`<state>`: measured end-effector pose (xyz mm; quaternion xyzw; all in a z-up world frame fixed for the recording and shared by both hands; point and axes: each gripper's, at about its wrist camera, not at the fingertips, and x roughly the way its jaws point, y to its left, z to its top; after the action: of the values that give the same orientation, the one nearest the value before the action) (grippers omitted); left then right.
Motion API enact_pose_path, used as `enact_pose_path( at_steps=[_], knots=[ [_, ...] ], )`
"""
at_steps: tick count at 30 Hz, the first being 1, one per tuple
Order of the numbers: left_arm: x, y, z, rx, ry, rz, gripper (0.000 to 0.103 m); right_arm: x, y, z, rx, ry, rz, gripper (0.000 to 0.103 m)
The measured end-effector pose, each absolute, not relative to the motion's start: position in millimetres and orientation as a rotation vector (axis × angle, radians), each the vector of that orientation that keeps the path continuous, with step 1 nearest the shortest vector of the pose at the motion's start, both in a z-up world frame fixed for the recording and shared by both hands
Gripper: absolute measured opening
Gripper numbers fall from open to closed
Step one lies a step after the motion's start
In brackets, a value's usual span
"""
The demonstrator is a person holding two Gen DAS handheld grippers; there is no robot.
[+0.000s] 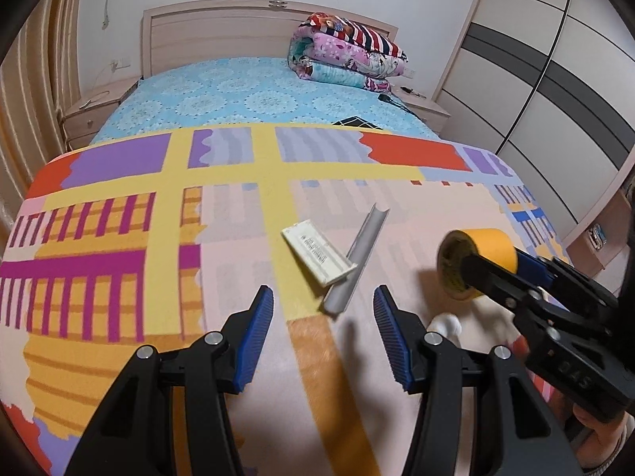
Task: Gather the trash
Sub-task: 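Grasp the white card with the left gripper while the right gripper grasps the yellow tape roll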
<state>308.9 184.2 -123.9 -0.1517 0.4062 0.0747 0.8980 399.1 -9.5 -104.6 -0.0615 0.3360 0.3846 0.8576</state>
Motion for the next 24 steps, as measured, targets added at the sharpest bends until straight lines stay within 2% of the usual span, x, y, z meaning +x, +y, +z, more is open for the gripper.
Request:
enact_pose_path(
  at_steps=[10, 13, 14, 24],
  knots=[
    [338, 187, -136, -0.322, 0.856, 0.215, 0.049, 400, -26, -102, -0.092, 0.703, 0.804, 0.039],
    [339, 186, -136, -0.335, 0.863, 0.183, 0.026, 397, -28, -98, -0.092, 0.692, 0.808, 0.039],
    [339, 185, -137, -0.325, 0.871, 0.192, 0.024, 397, -29, -98, -0.092, 0.689, 0.808, 0.039],
    [313, 176, -124, -0.279, 0.827, 0.173, 0.023, 387, -37, -89, -0.098, 0.673, 0.82, 0.039]
  ],
)
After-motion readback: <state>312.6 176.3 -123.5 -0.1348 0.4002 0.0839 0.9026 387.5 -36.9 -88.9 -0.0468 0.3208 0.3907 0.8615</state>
